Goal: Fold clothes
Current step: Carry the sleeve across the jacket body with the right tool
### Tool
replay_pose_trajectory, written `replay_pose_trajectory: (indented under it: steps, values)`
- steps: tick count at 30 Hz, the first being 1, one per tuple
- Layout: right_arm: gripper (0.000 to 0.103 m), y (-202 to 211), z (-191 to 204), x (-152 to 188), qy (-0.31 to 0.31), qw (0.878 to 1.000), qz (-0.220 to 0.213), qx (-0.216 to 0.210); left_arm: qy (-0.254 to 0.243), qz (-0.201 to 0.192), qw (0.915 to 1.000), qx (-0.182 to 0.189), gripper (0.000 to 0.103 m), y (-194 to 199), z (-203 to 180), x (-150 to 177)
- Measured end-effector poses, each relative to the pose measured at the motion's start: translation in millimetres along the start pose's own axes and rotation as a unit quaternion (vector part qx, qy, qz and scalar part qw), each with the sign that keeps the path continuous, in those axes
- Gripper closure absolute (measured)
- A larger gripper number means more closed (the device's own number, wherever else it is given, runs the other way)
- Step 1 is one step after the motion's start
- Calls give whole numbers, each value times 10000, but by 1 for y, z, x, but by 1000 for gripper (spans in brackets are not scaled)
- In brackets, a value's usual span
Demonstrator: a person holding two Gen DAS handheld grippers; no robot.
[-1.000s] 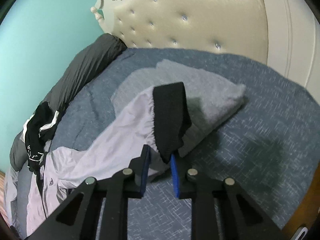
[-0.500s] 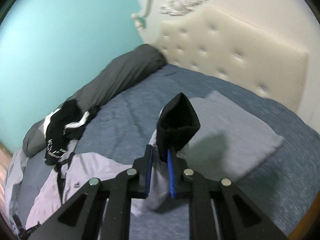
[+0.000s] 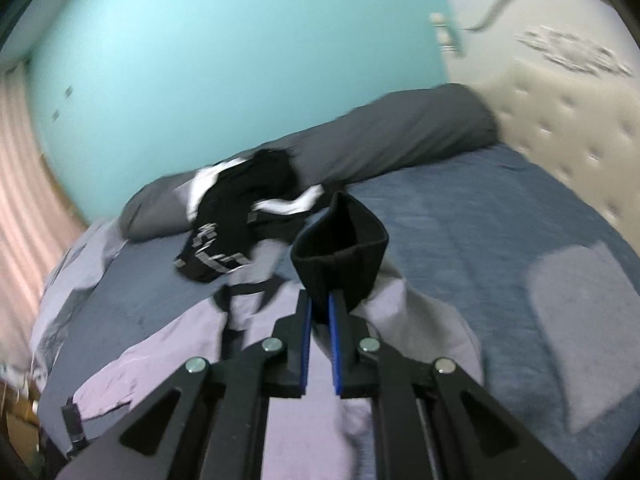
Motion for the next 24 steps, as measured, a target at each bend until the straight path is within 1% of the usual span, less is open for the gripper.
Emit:
replay_pose_trajectory:
  steps: [4, 8, 10, 15, 17, 19, 22, 24]
  values:
    - [96, -27, 78, 0, 407, 9979, 182, -468, 2, -32, 10000, 42, 49, 6, 8, 3]
    - [96, -48, 158, 15, 830, 9906, 410, -1009, -23, -110, 9999, 70, 49, 17, 14, 4]
    - [96, -57, 201, 28, 1034, 9846, 502, -1318, -14, -163, 9998, 60, 49, 23, 18, 3]
    - [96, -80, 279, 70, 1324, 9685, 839, -1934, 75, -277, 9996, 38, 49, 38, 33, 3]
    - [96, -92, 302, 94, 1393, 9619, 1068, -2094, 127, -322, 9994, 28, 49, 43, 40, 2]
    - [96, -103, 317, 118, 1447, 9563, 1291, -2190, 182, -367, 9992, 19, 49, 48, 46, 2]
    - [96, -119, 330, 156, 1551, 9480, 1634, -2249, 275, -414, 9988, 8, 48, 52, 55, 0]
    - [96, -126, 332, 178, 1499, 9443, 1806, -2306, 343, -427, 9985, 9, 48, 54, 62, 0]
Point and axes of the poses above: each gripper's, at about its wrist camera, not at the fingertips, and y roughly against the way its jaws point, z to its left, x to its underside, the point moved 7 cm from there along -y, roughly the way its jaws point, and after that the axes turned 5 degrees about z, right-handed, at the moved point
